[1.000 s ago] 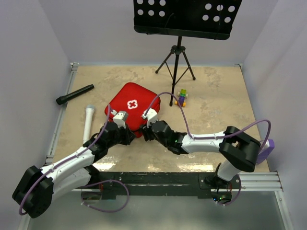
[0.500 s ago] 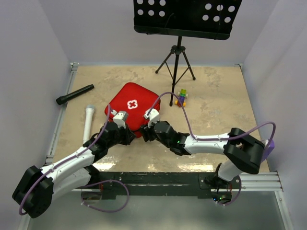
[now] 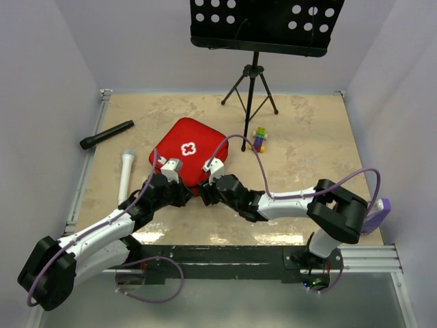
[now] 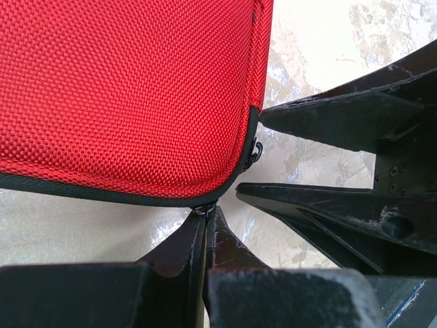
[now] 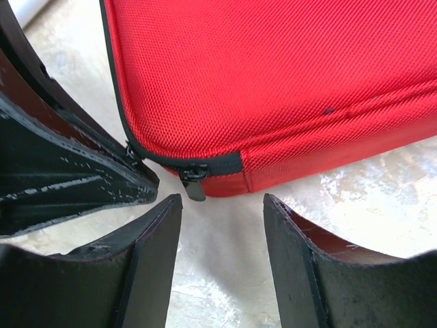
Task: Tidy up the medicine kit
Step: Zip the medicine box at the center of the board.
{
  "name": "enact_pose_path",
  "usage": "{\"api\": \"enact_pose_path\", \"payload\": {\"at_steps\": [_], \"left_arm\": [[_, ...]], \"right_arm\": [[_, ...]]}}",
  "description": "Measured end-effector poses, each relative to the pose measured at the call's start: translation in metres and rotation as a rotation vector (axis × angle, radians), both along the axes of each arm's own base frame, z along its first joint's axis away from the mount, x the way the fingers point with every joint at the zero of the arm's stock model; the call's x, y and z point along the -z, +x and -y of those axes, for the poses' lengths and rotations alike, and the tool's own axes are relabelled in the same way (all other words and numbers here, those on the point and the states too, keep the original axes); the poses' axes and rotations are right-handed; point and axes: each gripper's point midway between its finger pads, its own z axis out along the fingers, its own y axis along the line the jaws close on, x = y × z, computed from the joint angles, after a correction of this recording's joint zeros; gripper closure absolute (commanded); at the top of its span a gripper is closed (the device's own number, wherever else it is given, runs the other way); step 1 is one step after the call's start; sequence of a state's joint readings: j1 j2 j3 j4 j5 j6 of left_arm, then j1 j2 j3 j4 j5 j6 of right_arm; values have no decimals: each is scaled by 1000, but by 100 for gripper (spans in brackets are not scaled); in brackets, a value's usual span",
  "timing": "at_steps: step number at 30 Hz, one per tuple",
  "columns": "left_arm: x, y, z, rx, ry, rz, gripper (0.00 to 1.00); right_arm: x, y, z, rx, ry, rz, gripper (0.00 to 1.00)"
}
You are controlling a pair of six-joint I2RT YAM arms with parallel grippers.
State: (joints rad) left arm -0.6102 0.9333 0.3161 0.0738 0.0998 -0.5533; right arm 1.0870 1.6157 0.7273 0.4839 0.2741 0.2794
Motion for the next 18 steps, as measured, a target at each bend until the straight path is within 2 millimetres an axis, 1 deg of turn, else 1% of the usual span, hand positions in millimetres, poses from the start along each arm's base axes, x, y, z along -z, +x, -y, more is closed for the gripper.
{"api": "enact_pose_path", "payload": {"at_steps": [3, 9, 12, 14, 18], "left_arm": [[0, 0, 0, 0, 0, 0, 100], [0, 0, 0, 0, 0, 0, 100], [0, 0, 0, 0, 0, 0, 100], [0, 0, 0, -1, 0, 0, 100], [0, 1, -2, -11, 5, 3, 100]], "right_arm": [[3, -1, -1, -5, -5, -6, 45], [-4, 1, -5, -7, 15, 3, 45], [-6, 3, -10, -7, 20, 6, 47], [-5, 5, -11, -4, 18, 5, 50], [-3, 6, -13, 3, 17, -1, 60]]}}
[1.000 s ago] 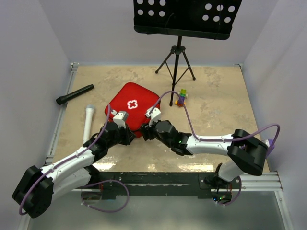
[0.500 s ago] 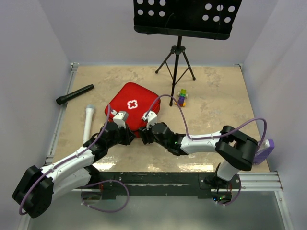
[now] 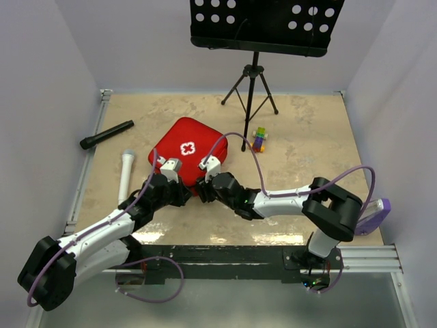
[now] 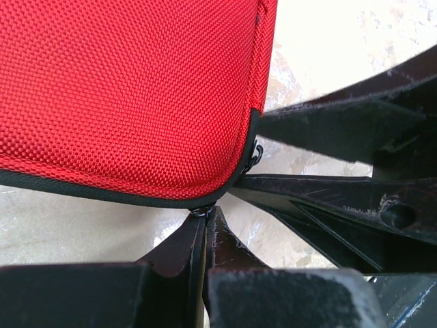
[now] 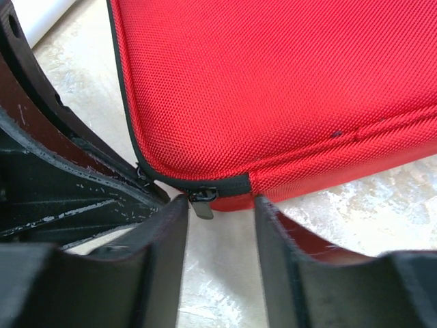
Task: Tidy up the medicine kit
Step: Zip the medicine box at the center of the board.
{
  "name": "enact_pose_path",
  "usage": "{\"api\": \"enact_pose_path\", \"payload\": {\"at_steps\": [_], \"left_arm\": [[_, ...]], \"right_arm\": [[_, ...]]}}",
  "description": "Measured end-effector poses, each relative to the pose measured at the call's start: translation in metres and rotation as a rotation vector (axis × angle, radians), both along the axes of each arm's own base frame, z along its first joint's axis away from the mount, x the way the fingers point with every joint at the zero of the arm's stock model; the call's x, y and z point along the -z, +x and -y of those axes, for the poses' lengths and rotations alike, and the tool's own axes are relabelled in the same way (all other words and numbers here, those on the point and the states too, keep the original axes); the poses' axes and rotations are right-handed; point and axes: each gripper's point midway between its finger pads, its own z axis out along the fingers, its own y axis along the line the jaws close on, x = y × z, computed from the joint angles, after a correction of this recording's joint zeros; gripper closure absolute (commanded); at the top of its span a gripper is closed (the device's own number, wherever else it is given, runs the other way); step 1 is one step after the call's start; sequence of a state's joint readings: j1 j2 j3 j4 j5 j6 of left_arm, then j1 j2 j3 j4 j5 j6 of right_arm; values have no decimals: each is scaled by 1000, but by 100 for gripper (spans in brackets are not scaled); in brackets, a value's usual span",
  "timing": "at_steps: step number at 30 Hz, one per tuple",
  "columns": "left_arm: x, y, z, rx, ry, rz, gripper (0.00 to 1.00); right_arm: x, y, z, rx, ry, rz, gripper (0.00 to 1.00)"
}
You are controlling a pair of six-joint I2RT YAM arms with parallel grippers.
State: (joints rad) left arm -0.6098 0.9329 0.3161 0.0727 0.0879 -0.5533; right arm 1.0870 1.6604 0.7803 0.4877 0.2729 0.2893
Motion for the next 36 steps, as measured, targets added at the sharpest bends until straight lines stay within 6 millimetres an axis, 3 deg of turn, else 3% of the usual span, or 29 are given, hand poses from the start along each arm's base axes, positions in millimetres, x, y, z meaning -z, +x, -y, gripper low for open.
{"api": "enact_pose_path", "payload": {"at_steps": [21, 36], "left_arm": [[-1, 2, -2, -12, 4, 7, 100], [-1, 2, -2, -13, 5, 7, 100]], "right_arm": [[3, -2, -5, -8, -11, -13, 100], [4, -3, -4, -49, -44, 28, 100]]}}
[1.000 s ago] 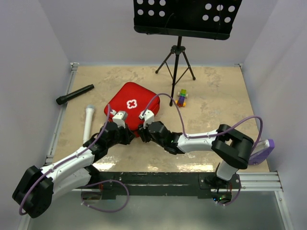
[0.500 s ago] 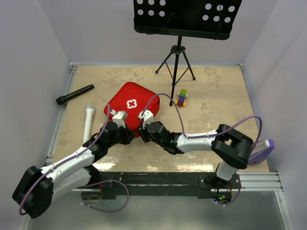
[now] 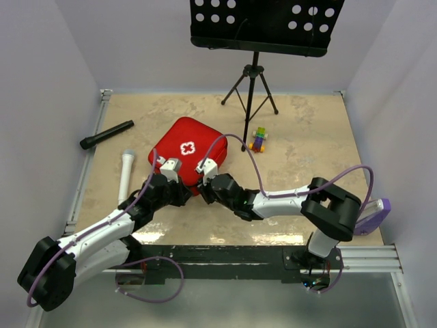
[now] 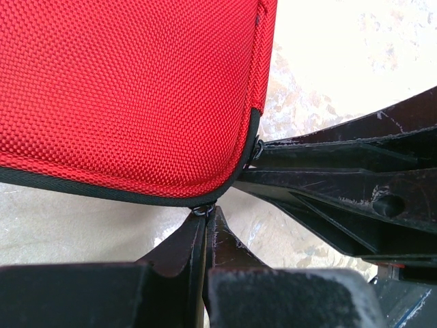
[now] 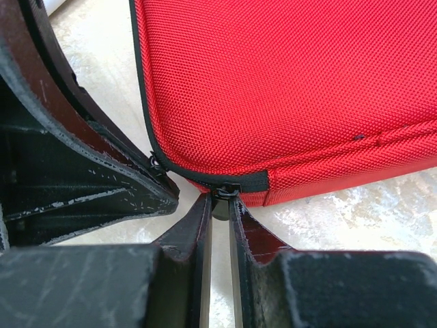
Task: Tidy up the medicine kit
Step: Zip the medicine box at the center of the board.
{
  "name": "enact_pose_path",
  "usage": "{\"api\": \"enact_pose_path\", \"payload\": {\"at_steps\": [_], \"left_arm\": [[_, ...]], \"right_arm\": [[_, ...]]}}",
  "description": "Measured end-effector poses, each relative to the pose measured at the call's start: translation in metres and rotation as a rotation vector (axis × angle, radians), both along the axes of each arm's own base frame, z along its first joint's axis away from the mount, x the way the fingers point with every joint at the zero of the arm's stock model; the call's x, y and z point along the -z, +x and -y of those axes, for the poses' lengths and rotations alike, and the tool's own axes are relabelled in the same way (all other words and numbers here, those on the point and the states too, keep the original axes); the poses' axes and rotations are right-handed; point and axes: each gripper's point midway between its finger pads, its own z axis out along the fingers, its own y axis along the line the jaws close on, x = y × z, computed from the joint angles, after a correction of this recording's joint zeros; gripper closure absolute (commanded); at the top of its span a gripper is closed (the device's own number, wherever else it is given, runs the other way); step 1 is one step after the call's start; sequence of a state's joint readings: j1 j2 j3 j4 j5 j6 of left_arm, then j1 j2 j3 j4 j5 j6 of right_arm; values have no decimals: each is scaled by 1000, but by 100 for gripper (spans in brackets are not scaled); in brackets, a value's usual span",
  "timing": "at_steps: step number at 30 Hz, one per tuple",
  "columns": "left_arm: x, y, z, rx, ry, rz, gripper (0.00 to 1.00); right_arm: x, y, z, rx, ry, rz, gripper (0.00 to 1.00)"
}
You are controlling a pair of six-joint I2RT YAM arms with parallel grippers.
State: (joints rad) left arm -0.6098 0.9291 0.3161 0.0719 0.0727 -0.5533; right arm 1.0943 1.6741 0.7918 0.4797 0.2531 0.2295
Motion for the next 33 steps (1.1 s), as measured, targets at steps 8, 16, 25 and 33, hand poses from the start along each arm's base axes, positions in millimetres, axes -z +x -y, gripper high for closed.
{"api": "enact_pose_path", "payload": {"at_steps": [8, 16, 25, 33], "left_arm": [[0, -3, 3, 18, -5, -4, 100], [0, -6, 7, 39, -11, -11, 100], [5, -8, 9, 52, -3, -32, 100], [5, -8, 10, 54, -3, -31, 100]], "right_arm": [[-1, -3, 9, -28, -19, 36, 100], [-4, -13, 11, -91, -52, 79, 100], [-3, -22, 6, -141, -95, 129, 100], [-3, -28, -3, -195, -123, 156, 100]]}}
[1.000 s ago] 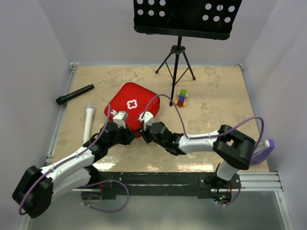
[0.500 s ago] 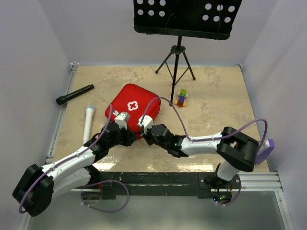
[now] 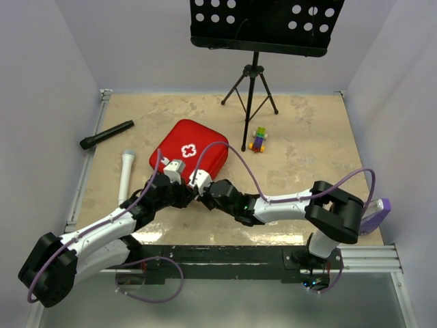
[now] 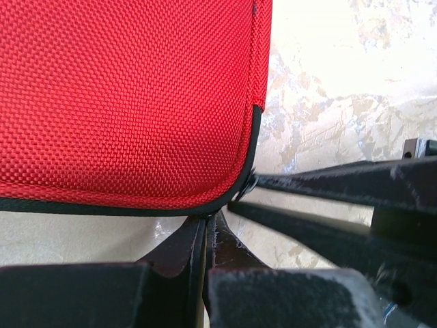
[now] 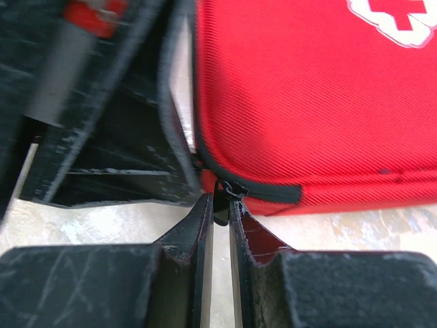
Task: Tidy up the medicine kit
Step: Zip the medicine box at the center of the board.
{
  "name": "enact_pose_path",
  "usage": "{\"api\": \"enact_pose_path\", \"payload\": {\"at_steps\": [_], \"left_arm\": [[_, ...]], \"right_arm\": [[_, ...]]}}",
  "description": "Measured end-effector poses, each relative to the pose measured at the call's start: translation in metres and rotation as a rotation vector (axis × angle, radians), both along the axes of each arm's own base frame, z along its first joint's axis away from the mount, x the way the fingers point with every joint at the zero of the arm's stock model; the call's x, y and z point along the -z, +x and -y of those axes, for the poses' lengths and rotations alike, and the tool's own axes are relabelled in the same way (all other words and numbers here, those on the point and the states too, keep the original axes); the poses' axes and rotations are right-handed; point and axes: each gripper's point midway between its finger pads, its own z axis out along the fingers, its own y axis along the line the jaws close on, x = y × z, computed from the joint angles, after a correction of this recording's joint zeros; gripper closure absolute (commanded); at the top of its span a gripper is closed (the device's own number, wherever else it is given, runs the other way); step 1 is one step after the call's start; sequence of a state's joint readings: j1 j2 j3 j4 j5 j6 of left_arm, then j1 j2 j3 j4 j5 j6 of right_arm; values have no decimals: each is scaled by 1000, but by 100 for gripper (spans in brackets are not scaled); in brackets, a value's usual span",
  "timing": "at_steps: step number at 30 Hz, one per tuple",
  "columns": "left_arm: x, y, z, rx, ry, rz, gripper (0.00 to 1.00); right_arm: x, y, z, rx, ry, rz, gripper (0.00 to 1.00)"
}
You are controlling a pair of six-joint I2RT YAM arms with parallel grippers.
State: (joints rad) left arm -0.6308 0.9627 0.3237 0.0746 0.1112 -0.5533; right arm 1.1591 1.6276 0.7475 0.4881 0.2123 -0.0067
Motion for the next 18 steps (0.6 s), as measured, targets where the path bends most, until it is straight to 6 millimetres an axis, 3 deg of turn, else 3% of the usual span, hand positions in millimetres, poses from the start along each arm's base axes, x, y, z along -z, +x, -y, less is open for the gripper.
{"api": "enact_pose_path", "payload": {"at_steps": [11, 12, 14, 18], "left_arm": [[3, 7, -13, -58, 51, 23, 100], [3, 8, -13, -62, 53, 24, 98], [3, 7, -15, -67, 57, 24, 80], [9, 2, -24, -82, 108, -2, 52]], "right_arm": [[4, 1, -23, -65, -58, 30, 100], [4, 1, -23, -62, -58, 31, 86], [4, 0, -23, -55, -55, 27, 66], [0, -15, -28, -60, -27, -13, 46]]}}
